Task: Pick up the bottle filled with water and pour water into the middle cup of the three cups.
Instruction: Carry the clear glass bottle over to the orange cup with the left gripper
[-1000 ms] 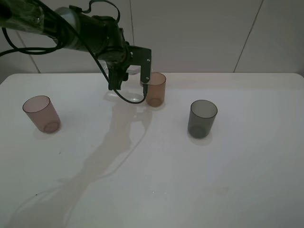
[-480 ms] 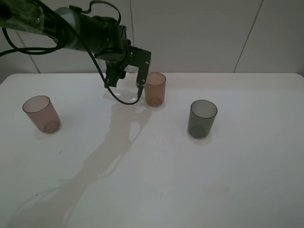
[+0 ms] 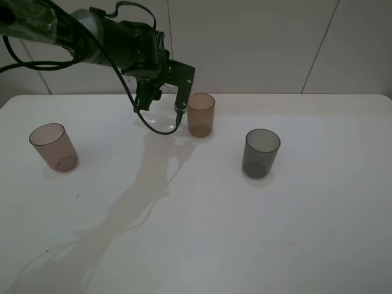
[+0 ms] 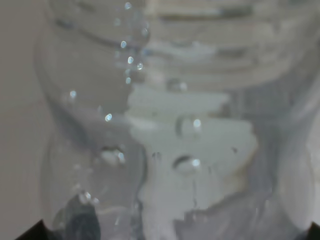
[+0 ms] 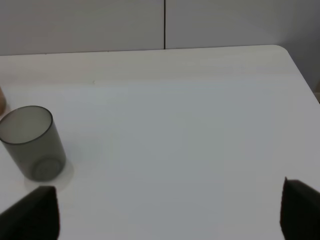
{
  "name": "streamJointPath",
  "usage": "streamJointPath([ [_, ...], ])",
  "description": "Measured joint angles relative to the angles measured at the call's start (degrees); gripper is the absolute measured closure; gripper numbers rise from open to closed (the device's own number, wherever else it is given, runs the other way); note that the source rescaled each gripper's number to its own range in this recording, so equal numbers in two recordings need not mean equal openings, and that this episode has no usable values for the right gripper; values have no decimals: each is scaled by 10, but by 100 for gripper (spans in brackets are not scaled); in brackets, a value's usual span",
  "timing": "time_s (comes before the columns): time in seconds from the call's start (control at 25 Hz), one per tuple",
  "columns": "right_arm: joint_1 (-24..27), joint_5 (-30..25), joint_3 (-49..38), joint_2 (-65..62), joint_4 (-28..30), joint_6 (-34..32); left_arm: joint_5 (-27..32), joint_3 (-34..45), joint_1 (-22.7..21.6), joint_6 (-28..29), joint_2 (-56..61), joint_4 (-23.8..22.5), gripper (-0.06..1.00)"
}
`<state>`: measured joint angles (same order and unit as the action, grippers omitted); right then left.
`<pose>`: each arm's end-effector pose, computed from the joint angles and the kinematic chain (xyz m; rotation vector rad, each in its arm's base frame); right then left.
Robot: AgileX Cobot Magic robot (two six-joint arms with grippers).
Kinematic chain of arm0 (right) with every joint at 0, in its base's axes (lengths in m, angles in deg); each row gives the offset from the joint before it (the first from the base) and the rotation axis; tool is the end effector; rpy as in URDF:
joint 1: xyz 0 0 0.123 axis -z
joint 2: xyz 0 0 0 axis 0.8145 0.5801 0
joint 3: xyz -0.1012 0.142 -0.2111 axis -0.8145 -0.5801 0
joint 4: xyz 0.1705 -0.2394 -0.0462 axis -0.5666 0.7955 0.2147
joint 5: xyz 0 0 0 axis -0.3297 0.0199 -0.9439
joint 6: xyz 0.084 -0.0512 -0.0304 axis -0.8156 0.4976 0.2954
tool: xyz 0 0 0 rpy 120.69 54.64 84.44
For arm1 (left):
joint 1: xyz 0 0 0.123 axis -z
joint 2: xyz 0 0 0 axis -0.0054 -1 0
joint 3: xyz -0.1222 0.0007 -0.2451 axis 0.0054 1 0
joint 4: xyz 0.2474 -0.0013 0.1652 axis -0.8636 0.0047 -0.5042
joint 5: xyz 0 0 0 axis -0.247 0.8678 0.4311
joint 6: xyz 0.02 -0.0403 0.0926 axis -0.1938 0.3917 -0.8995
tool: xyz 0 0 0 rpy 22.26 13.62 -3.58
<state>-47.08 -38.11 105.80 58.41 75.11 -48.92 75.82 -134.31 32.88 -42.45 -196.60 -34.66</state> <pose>0.0539 -0.0071 0.3008 0.1179 2.0222 -0.0911 0.4548 -0.2516 0.1156 1.9209 1.4652 0.8542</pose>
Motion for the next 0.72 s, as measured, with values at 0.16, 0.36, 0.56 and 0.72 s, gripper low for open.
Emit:
streamJointPath([
  [0.16, 0, 0, 0, 0, 0, 0, 0, 0, 0, 0, 0, -5, 92],
  [0.36, 0, 0, 0, 0, 0, 0, -2, 0, 0, 0, 0, -10, 92],
  [0.56, 0, 0, 0, 0, 0, 0, -2, 0, 0, 0, 0, -24, 92],
  [0.72, 0, 0, 0, 0, 0, 0, -2, 0, 0, -1, 0, -29, 92],
])
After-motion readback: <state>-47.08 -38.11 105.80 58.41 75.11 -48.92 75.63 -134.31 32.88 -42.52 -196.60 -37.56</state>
